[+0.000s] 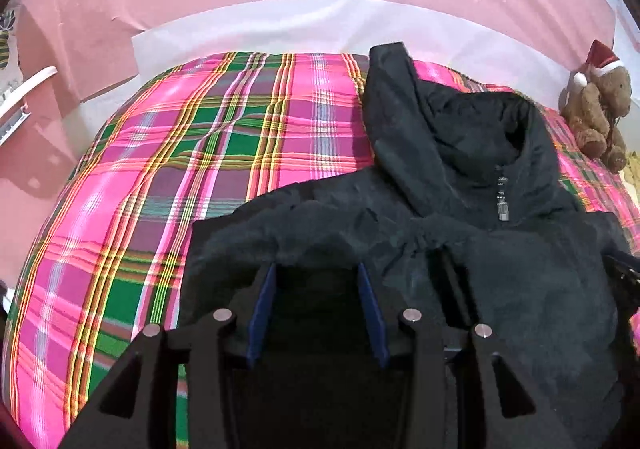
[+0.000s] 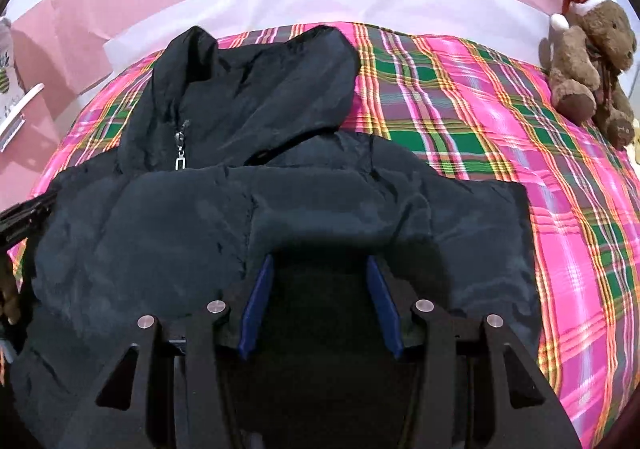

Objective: Fold large clothes

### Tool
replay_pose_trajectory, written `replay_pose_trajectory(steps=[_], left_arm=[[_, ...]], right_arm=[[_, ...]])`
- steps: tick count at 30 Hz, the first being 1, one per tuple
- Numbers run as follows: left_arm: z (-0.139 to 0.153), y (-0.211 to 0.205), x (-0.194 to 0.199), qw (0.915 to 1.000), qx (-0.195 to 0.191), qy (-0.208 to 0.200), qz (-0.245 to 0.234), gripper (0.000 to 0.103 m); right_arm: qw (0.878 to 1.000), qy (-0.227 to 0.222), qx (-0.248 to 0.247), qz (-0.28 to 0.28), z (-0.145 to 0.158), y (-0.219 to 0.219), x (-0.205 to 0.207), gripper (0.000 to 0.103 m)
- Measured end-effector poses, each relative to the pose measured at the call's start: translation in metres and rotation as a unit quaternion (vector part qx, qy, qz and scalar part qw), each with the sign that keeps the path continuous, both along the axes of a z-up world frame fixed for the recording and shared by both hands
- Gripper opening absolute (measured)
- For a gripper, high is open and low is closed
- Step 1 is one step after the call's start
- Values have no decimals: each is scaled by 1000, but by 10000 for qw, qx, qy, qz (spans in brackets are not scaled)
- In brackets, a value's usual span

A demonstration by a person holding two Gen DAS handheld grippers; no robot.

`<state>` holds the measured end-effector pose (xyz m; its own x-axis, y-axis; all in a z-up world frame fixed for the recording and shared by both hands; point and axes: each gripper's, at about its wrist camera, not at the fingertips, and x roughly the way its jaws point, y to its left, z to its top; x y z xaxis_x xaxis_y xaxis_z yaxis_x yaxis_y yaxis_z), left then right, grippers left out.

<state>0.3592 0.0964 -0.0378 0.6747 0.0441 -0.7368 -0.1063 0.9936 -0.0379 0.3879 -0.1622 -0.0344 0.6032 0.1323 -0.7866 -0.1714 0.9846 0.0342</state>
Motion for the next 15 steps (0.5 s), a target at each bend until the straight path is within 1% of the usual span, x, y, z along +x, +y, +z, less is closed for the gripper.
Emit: replay_pose_trajectory(steps=[3,8,12,15], left_arm=[[11,-6,-20,10000,-44,7,-19,43],[27,-15,-62,9994,-342,-69,-56,43],[44,-30,-98,9985,-470,-204,-197,45],[61,-39,-117,9975,-512,-319,-357,46]], right_arm=[[9999,-85,102,-35,15,-1,-16,49],[9995,-254,188,61,34,6,-49,49],[9988,-342,288,202,46,13,-81,49],[9981,-402,350,311,56,19,-101,49]])
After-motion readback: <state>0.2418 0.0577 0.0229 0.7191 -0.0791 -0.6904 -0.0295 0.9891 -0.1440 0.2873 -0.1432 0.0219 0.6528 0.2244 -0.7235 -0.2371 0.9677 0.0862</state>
